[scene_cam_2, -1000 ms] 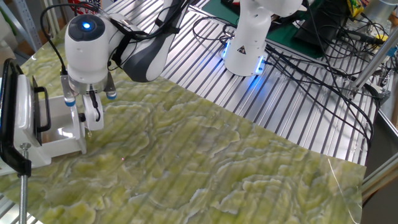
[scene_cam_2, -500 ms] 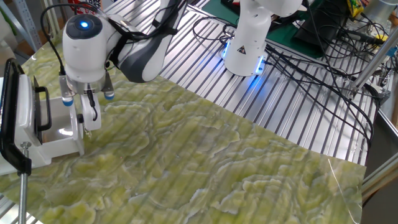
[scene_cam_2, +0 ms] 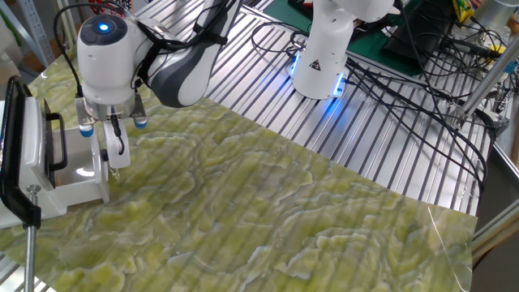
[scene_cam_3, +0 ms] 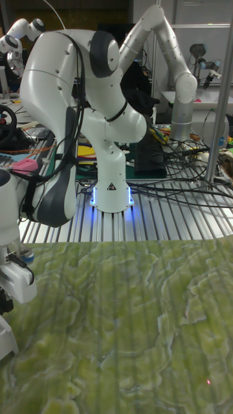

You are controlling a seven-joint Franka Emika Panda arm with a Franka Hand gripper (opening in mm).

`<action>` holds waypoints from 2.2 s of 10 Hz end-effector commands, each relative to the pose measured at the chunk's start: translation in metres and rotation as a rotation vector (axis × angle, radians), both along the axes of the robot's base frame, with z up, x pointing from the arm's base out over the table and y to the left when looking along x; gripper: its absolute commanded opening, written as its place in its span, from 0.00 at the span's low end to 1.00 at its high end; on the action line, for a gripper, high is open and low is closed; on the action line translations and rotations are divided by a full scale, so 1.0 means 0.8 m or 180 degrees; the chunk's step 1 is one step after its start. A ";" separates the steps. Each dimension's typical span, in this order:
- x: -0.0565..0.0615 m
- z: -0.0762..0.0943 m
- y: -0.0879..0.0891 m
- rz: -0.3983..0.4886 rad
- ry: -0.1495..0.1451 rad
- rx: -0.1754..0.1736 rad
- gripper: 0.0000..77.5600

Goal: Grasp the handle and close the drawer

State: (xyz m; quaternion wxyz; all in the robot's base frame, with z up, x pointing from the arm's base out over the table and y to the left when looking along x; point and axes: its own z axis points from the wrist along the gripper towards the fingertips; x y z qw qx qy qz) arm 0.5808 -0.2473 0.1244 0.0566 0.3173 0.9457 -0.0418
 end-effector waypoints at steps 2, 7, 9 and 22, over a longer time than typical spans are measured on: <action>0.010 0.010 -0.015 0.0021 -0.0028 0.0028 0.01; 0.018 0.013 -0.023 0.0019 -0.0023 0.0041 0.01; 0.022 0.015 -0.026 0.0016 -0.0023 0.0043 0.01; 0.037 0.003 -0.060 -0.0222 -0.0414 -0.0311 0.01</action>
